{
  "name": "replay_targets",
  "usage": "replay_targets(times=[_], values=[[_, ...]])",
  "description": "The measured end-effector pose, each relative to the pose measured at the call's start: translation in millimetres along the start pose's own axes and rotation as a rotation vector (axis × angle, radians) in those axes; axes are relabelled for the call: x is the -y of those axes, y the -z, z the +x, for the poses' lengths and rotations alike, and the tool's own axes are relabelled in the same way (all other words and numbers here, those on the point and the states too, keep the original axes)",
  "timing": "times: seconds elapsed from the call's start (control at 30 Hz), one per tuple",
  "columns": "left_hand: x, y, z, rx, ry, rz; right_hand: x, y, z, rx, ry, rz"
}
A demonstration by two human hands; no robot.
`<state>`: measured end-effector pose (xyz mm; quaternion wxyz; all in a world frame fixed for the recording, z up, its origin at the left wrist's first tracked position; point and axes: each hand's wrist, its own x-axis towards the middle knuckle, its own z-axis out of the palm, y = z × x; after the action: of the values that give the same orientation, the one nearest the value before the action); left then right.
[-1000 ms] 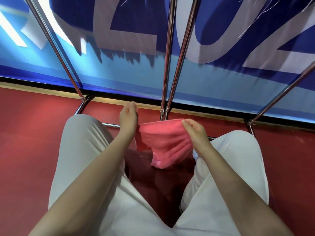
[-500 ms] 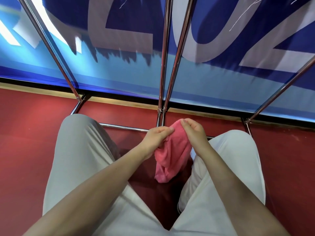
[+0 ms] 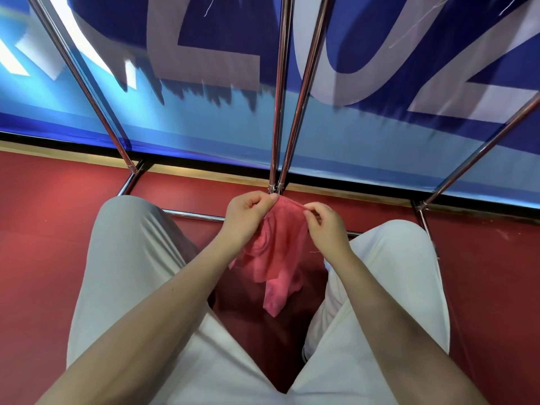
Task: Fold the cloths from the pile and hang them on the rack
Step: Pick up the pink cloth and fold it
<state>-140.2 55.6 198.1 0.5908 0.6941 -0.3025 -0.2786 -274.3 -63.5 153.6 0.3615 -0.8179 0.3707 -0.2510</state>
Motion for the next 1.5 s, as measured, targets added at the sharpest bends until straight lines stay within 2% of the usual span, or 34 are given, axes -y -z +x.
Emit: replay_targets(times=[0.13,0.27,0.33,0.53,0.67,0.77,0.9,1.0,1.1,1.17,1.33,1.43,1.5], values=[[-1,9,10,-0.071,0.037,-0.021,11,0,-1,0.076,-0.134,0.249],[7,23,23,-0.139,0.038,0.181,19,-1,-5,0.072,-0.115,0.345],[11,27,26,-0.167,0.05,0.182,20,0,-6,0.09,-0.106,0.376],[4,32,28,-0.237,0.089,-0.122,3,-5,-9,0.269,-0.049,0.196],[5,50,35,-0.382,0.143,-0.34,-11,-12,-10,0.321,-0.055,0.064],[5,64,39,-0.511,0.166,-0.461,-16,-18,-11,0.3,-0.099,0.034],[9,73,40,-0.592,0.181,-0.516,-20,-25,-10,0.256,-0.185,-0.021],[11,80,40,-0.635,0.2,-0.481,-22,-26,-10,0.161,-0.245,-0.001],[8,86,38,-0.669,0.225,-0.455,-20,-20,-9,0.031,-0.227,0.012],[7,88,37,-0.705,0.25,-0.47,-18,-16,-7,-0.002,-0.211,0.084],[14,90,37,-0.755,0.309,-0.486,-11,-9,-8,0.068,-0.293,0.456],[19,87,39,-0.753,0.385,-0.533,-5,-7,-12,0.115,-0.301,0.698],[22,82,39,-0.713,0.431,-0.517,0,-8,-14,0.116,-0.299,0.728]])
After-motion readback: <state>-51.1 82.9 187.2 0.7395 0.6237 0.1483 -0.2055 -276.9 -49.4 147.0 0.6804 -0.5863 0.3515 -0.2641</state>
